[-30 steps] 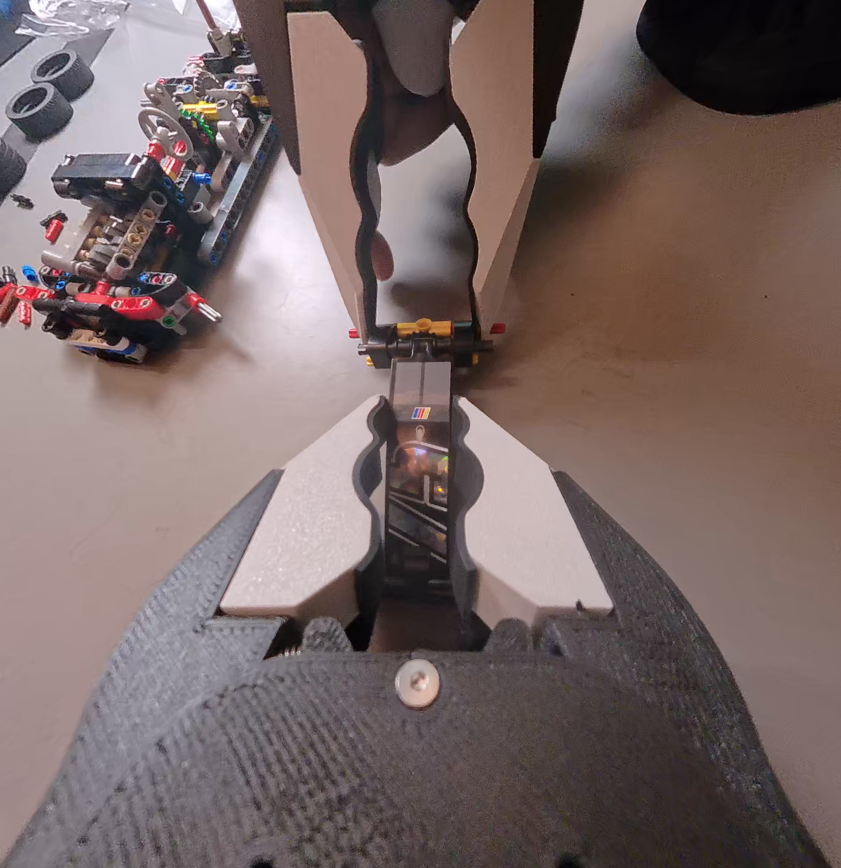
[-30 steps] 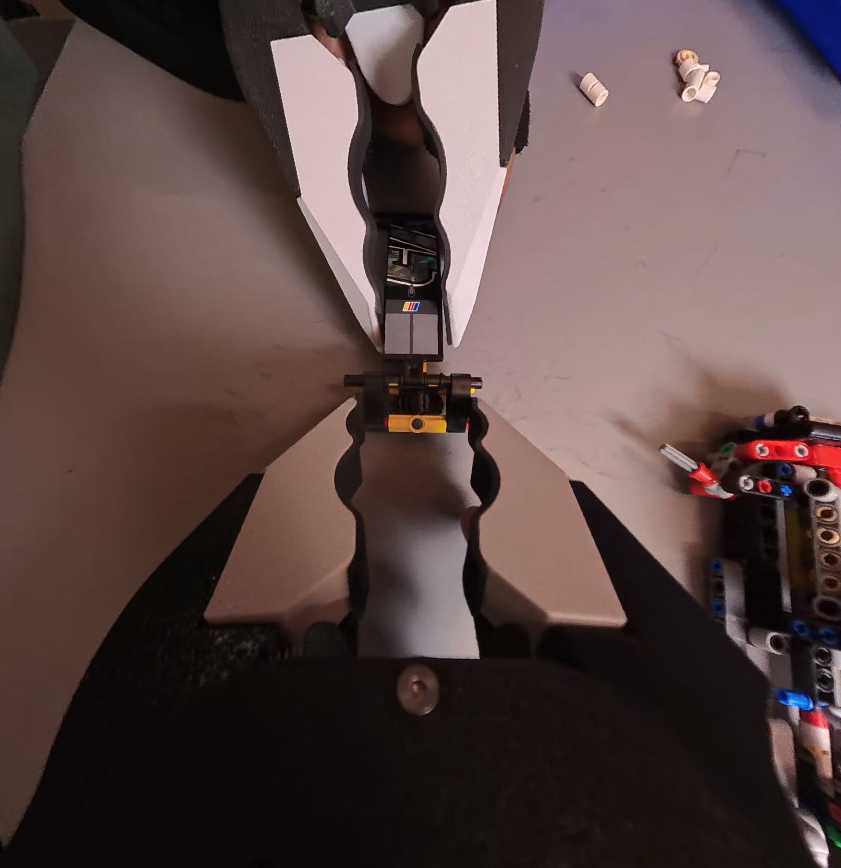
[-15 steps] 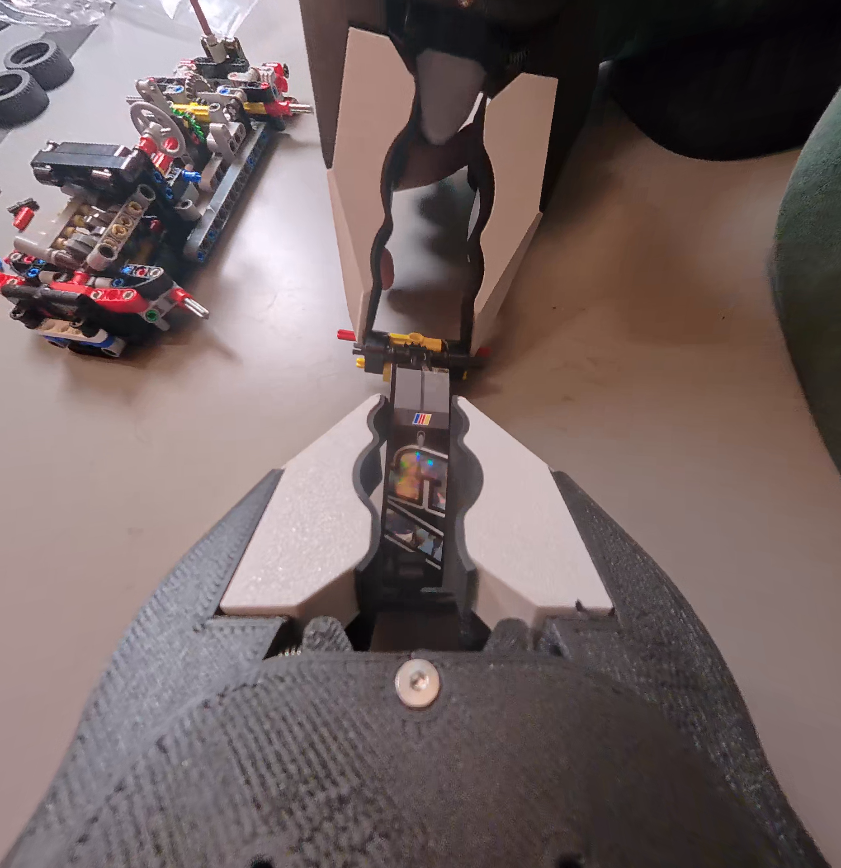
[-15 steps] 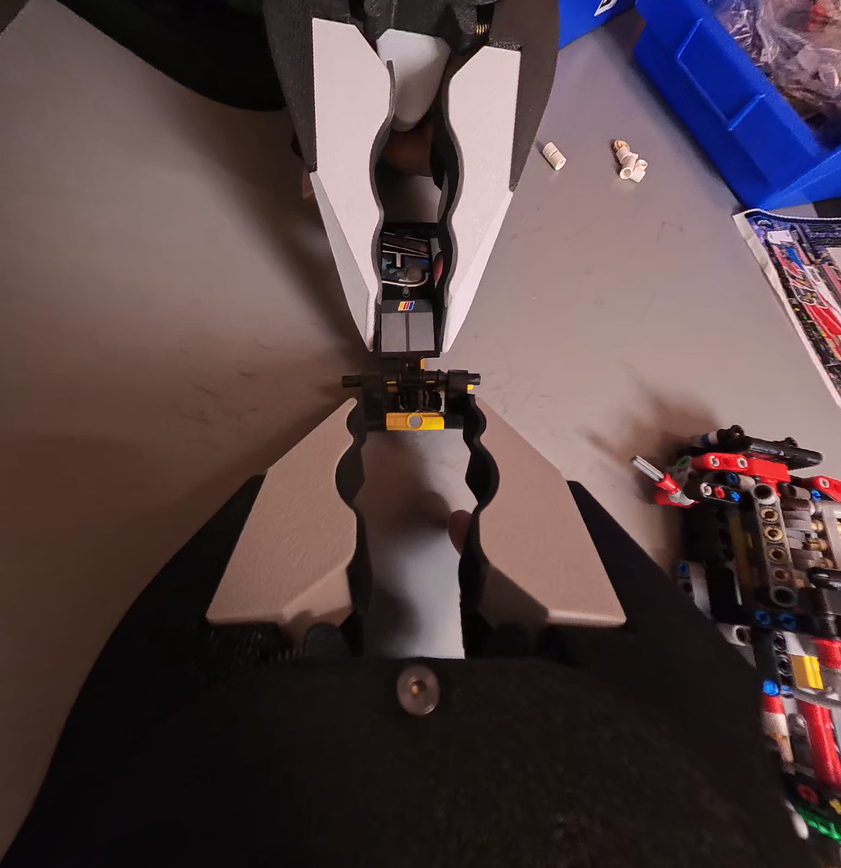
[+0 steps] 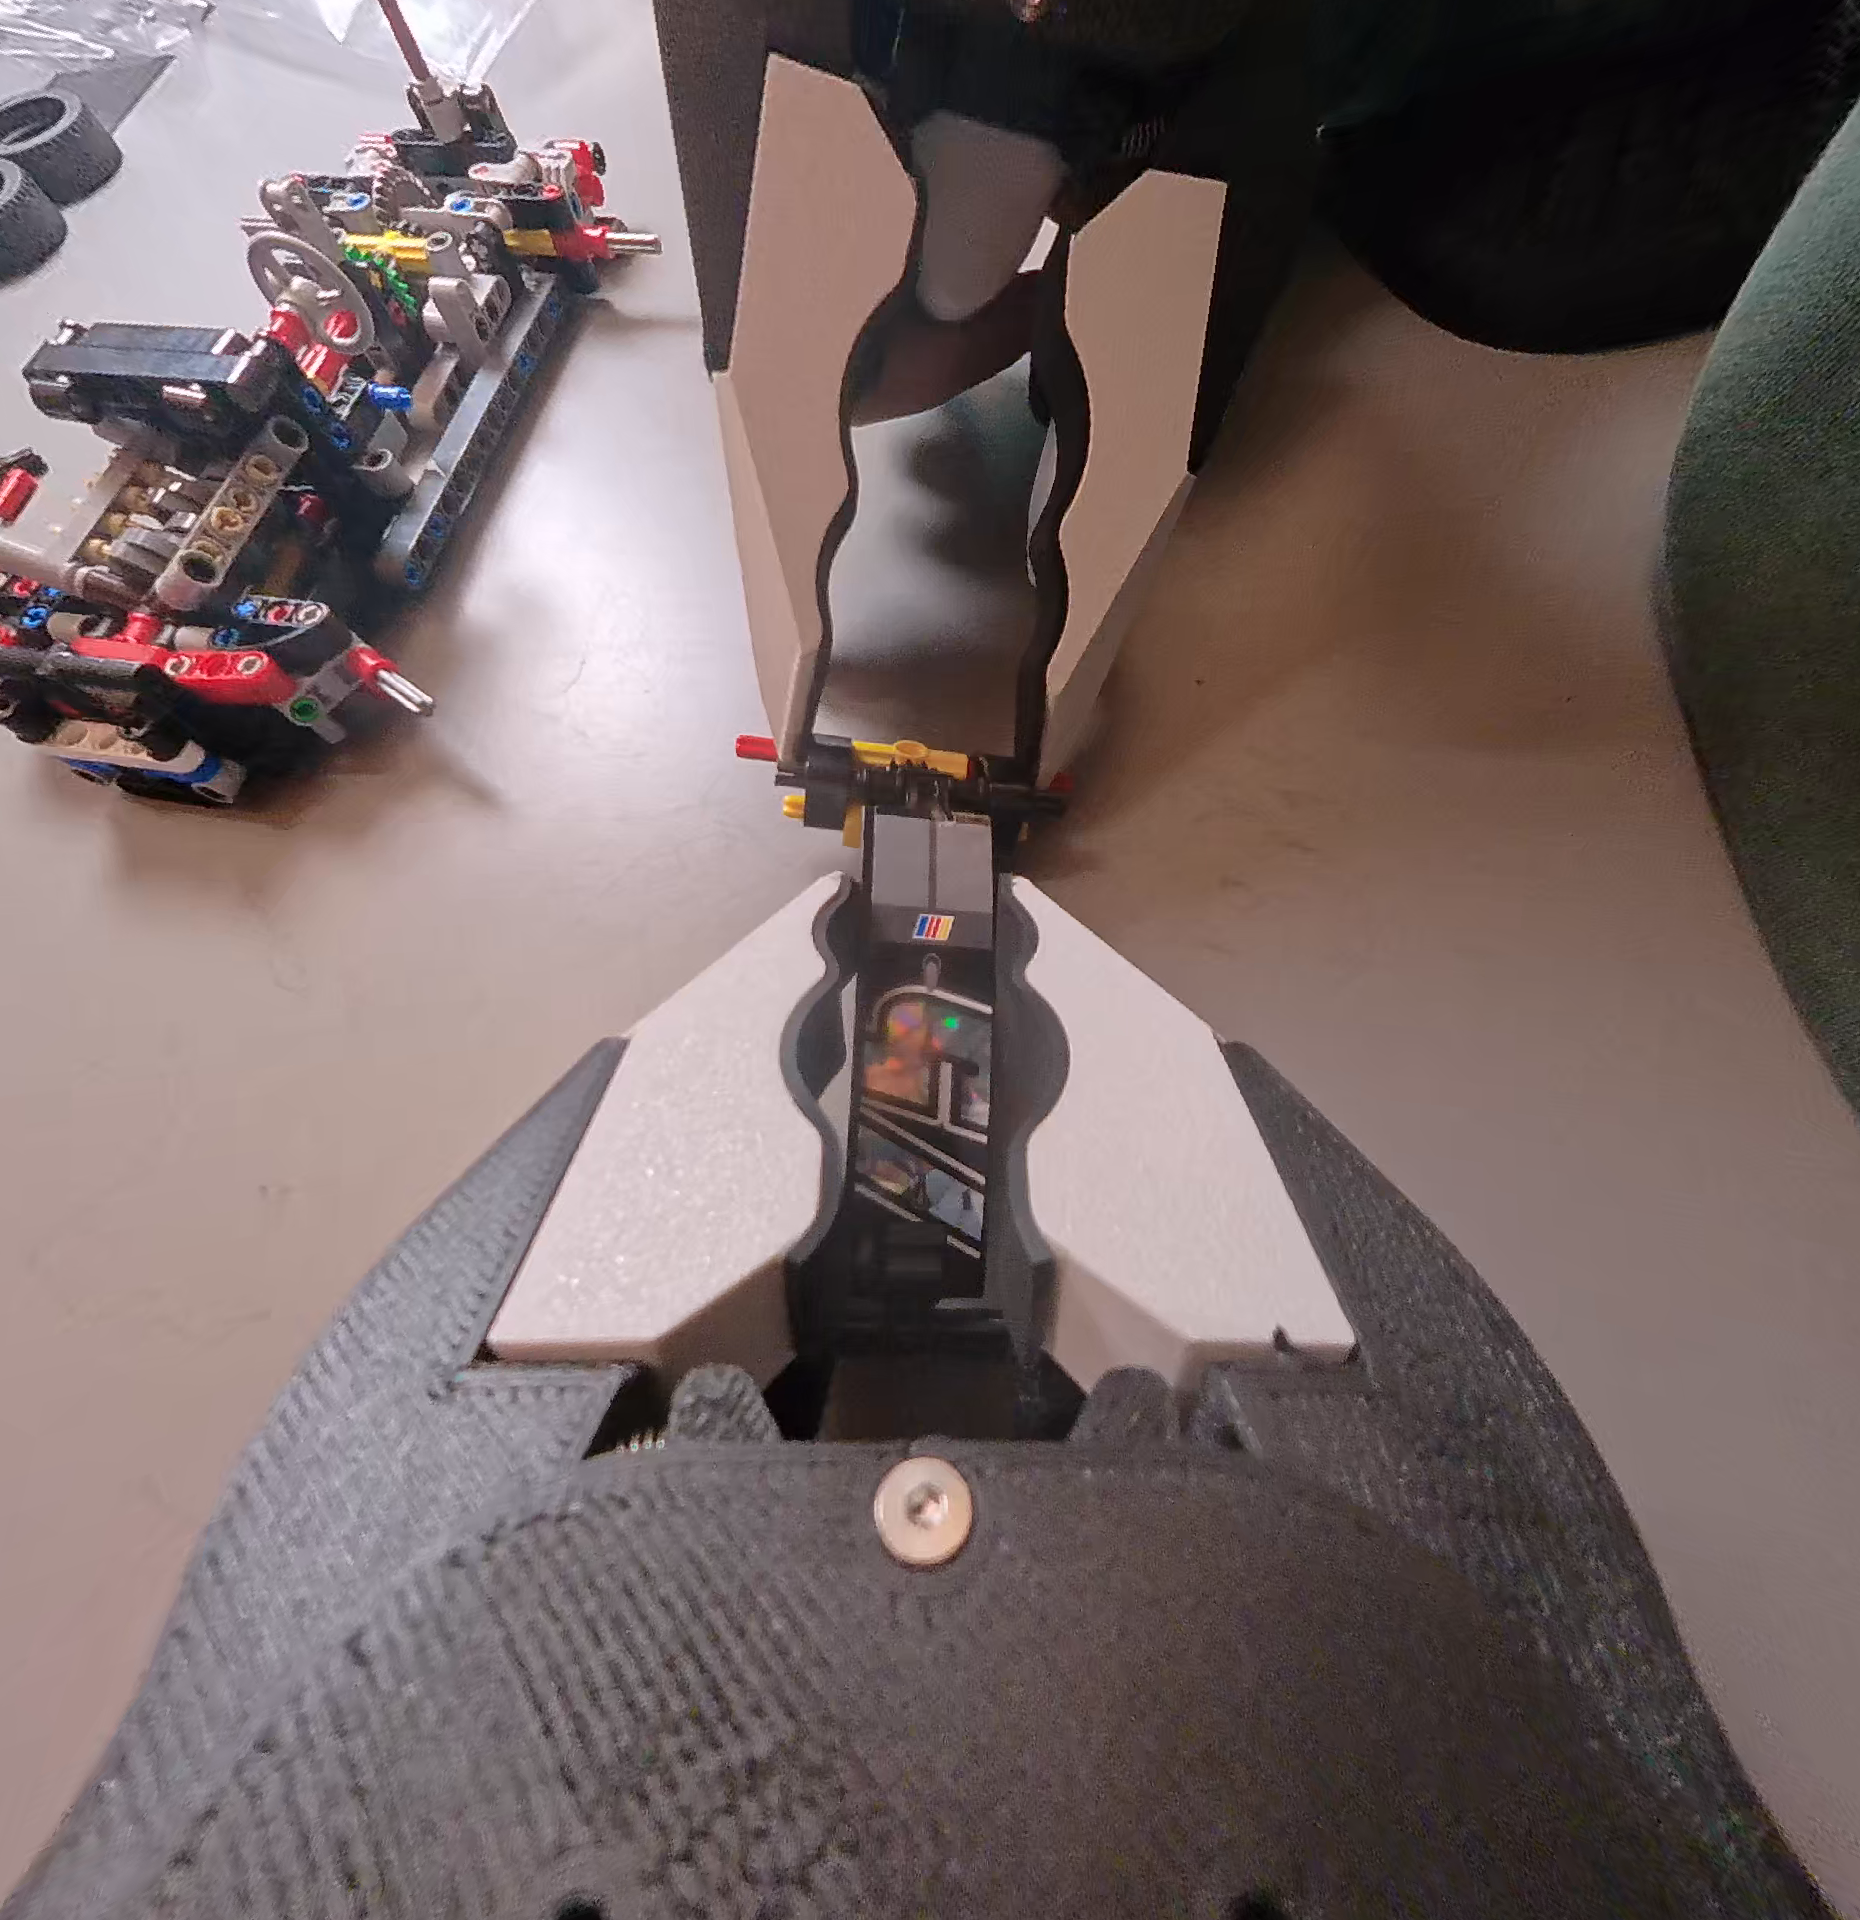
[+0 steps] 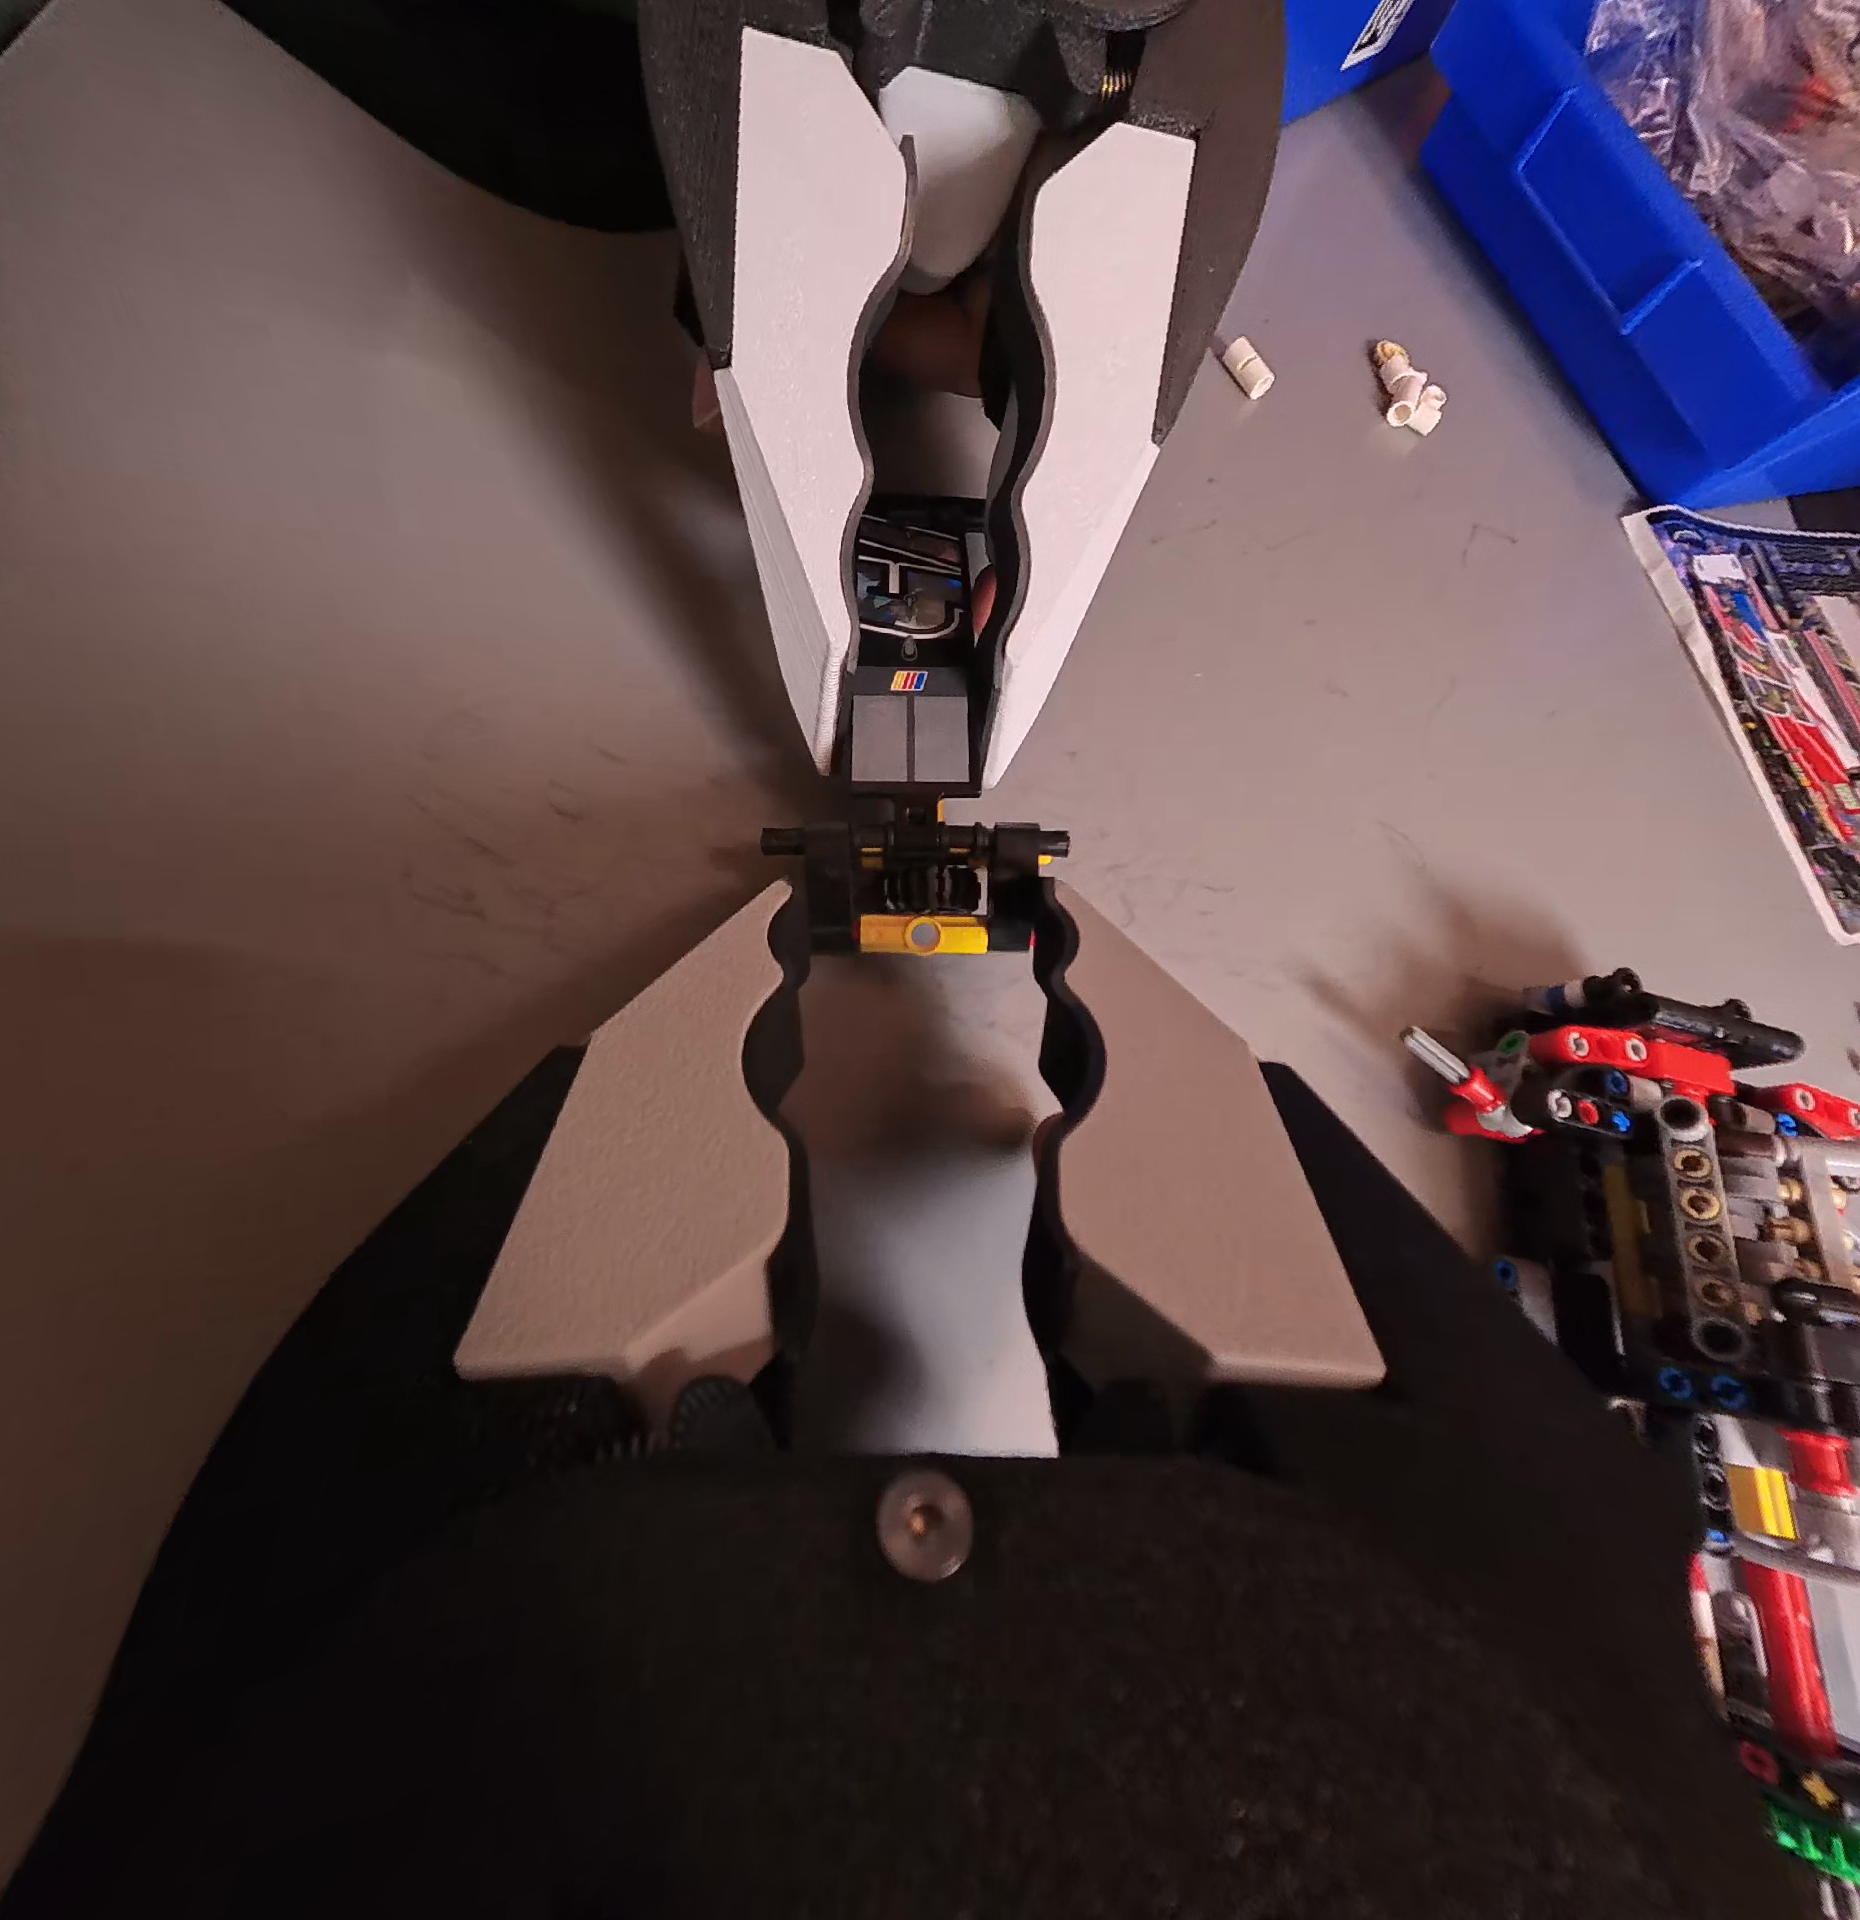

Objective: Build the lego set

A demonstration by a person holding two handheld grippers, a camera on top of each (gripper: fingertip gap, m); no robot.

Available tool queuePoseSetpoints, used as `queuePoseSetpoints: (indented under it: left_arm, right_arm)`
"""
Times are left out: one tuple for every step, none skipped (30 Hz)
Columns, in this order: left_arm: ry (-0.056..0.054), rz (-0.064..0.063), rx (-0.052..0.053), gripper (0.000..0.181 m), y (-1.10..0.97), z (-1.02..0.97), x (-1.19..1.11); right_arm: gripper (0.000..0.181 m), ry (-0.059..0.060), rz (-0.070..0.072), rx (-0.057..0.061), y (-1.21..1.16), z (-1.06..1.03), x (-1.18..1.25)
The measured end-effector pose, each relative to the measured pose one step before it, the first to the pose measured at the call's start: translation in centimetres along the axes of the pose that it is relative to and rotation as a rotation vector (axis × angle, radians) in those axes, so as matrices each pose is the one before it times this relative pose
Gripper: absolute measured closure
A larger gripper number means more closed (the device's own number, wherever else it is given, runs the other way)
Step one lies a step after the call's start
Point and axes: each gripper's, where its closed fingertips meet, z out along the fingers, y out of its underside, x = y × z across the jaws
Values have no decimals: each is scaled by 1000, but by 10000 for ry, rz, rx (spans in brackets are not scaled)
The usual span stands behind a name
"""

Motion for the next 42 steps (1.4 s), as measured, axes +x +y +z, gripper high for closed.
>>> queuePoseSetpoints:
  left_arm:
    - [7,7,-2,157,-3,4,26]
    - [21,12,4,157,-11,8,42]
    - [20,12,5,157,-9,21,48]
    - [5,16,6,157,-14,10,31]
    - [8,23,5,157,-10,21,37]
    - [1,23,4,157,-5,15,21]
    - [-8,17,6,157,-11,5,5]
    - [2,7,1,157,-11,12,11]
    - [7,8,4,157,-7,3,18]
    - [8,11,4,157,6,3,12]
    - [5,2,4,157,-7,3,19]
    - [5,0,2,157,-3,1,6]
    - [-3,0,0,157,4,-6,-11]
    - [-5,0,2,157,2,-5,-14]
    - [0,2,-1,157,14,-1,-7]
    - [7,-5,-4,157,20,-21,-7]
    - [8,-14,-5,157,13,-9,-13]
    - [17,-17,3,157,19,-10,3]
    - [11,-10,7,157,0,10,8]
    - [1,-1,2,157,-2,1,-11]
    - [5,-6,-1,157,5,-6,5]
    - [6,-7,-2,157,13,4,-13]
    - [4,-5,-2,157,7,-7,3]
    - [2,-1,-3,157,9,9,-3]
    - [0,3,-3,157,0,4,4]
    - [7,2,-5,157,11,8,2]
    - [11,0,-8,157,19,0,16]
    - [-1,-3,-8,157,16,6,-7]
    - [5,-6,-10,157,20,4,-9]
    - [10,-6,-10,157,23,-1,5]
    - [23,5,-10,157,15,10,28]
    - [20,17,-21,157,22,27,50]
    - [9,22,-34,157,40,35,30]
    - [43,39,-37,157,43,33,81]
    - [36,52,-37,157,44,45,96]
    - [-5,43,-35,157,37,35,38]
    - [-7,22,-29,157,35,33,16]
    - [3,4,-12,157,7,3,15]
    - [3,-5,2,157,-2,1,-7]
    - [-7,-10,3,157,-3,2,-16]
    - [-15,-17,-1,157,5,-2,-37]
    - [-6,-9,-17,157,33,-6,-16]
  right_arm:
    - [141,-27,29,-12,32,-11,-16]
    - [140,-39,17,-30,81,22,-46]
    - [139,-20,14,-26,89,26,-11]
    - [139,-31,22,13,16,12,-28]
    - [139,-71,35,54,-69,-18,-78]
    - [139,-34,32,73,-124,-28,-44]
    - [140,-40,6,62,-104,-16,-53]
    - [140,-2,-3,0,-19,3,-12]
    - [141,-4,-18,1,4,4,-9]
    - [141,-20,16,11,-1,-8,-32]
    - [141,-24,35,12,-9,-1,-15]
    - [140,-16,20,1,24,-4,-3]
    - [140,10,12,-31,78,-1,47]
    - [138,22,25,-28,78,-55,101]
    - [136,2,74,-6,51,-111,132]
    - [134,-37,114,38,-10,-166,94]
    - [134,-24,107,76,-90,-171,90]
    - [133,-45,69,54,-62,-128,10]
    - [133,-47,51,25,-27,-41,-35]
    - [133,-49,24,-11,23,51,-82]
    - [133,-71,11,-18,48,98,-149]
    - [133,-76,10,-14,22,113,-147]
    - [133,-43,4,-10,0,105,-92]
    - [133,-23,11,-8,5,70,-43]
    - [135,-5,22,3,-16,56,-7]
    - [141,24,-1,-9,7,35,37]
    - [141,21,-34,-6,0,14,16]
    - [141,4,22,-8,-15,2,13]
    - [141,-10,33,1,-15,10,-9]
    - [141,-10,8,8,-10,7,-5]
    - [141,-44,4,5,-4,-10,-34]
    - [142,-49,20,-1,-12,10,-40]
    - [142,-11,10,8,-16,30,-18]
    - [142,-26,-31,22,-28,50,-63]
    - [142,-41,-23,1,-31,29,-85]
    - [142,-24,2,-14,-18,25,-28]
    - [142,8,-11,5,-19,29,-11]
    - [142,3,17,10,-24,16,-22]
    - [142,1,33,-23,-4,1,-13]
    - [142,8,49,-36,-2,-1,0]
    - [142,53,-15,-22,-7,-29,31]
    - [142,64,-106,24,-37,-83,19]
